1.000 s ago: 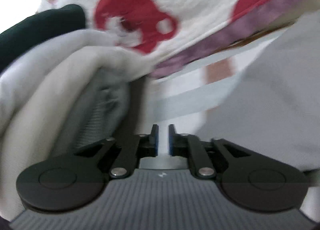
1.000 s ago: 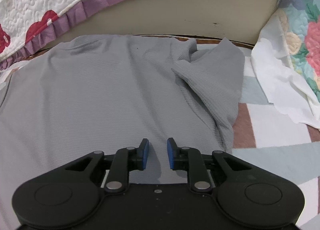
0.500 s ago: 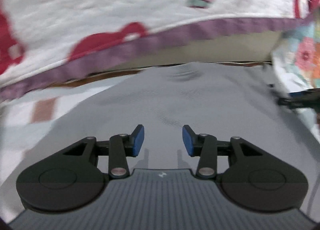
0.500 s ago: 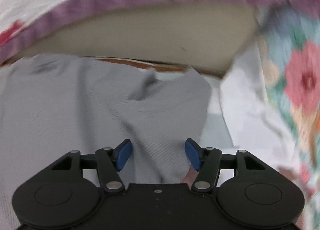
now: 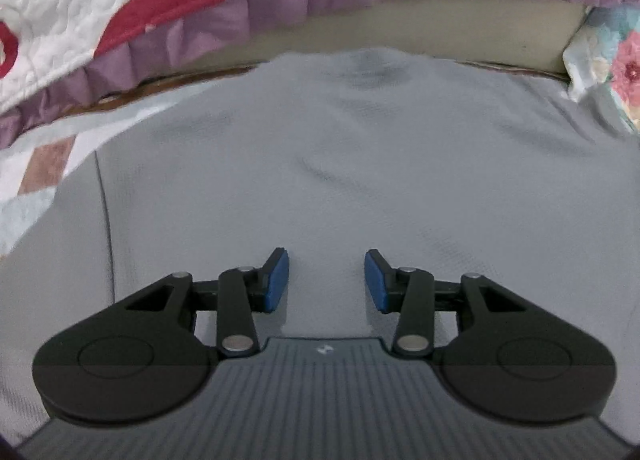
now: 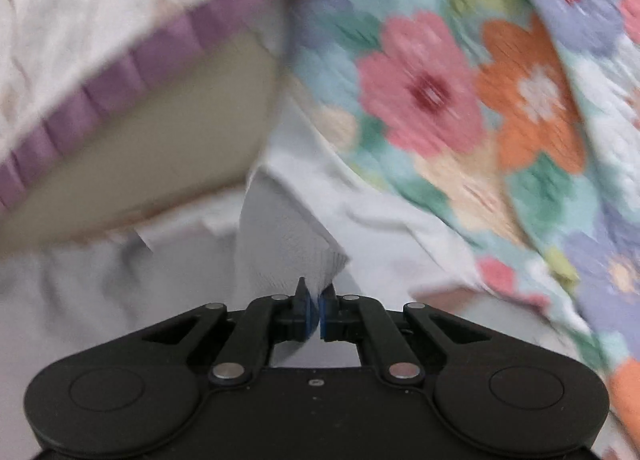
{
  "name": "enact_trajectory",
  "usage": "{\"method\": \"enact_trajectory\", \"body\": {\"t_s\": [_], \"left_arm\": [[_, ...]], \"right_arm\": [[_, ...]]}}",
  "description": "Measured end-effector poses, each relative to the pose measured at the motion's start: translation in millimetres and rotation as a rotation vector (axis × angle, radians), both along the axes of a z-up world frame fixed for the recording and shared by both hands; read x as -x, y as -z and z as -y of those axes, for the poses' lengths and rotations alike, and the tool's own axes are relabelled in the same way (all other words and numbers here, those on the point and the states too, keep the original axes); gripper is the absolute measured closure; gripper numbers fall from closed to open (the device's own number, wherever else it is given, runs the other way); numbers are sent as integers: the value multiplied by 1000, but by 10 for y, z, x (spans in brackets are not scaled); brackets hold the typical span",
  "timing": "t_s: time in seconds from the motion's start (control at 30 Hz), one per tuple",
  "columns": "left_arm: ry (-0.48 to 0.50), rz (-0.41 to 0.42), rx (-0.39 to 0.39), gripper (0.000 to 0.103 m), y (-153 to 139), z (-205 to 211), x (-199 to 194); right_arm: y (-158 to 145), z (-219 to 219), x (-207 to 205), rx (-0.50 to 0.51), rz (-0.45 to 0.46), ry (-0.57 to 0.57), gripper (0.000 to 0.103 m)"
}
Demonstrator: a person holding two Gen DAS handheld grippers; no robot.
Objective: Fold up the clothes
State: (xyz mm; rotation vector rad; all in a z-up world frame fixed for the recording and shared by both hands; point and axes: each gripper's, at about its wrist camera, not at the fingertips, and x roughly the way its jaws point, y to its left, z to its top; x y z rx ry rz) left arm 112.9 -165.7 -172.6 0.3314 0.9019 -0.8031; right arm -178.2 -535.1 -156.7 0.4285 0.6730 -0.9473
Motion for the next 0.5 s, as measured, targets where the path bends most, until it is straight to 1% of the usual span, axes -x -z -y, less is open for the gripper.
{"method": "enact_trajectory", "body": {"t_s": [0.1,0.2,0.23,0.27,0.3,0.33,0.37,0.4,0.43,0.5], "left_arm": [[-3,-5,-2,60,-2,11,-23],[-4,-10,3,59,9,-4,-22],[3,0,-3,59,10,-3,-7],[10,9,-10,59,10,1,7],[13,13,-13,59,7,2,-4],[14,15,-14,59,2,3,-26],[15,13,-14,58,0,3,-36],[15,10,-13,58,-1,3,-41],[16,5,-10,56,-3,7,-45],[20,-3,-4,52,-7,18,-50]], "right_arm": [[255,-55,61,-45,-87,11,99],[290,-117,26,-60,-141,37,99],[287,-124,13,-65,-163,50,93],[283,-95,-2,-55,-208,73,84],[264,-89,20,-43,-236,89,79],[236,-15,71,-32,-245,130,77],[209,61,122,-22,-255,170,71],[155,161,219,-32,-225,229,71],[90,235,340,-51,-155,273,70],[-14,377,529,-122,20,301,59]]}}
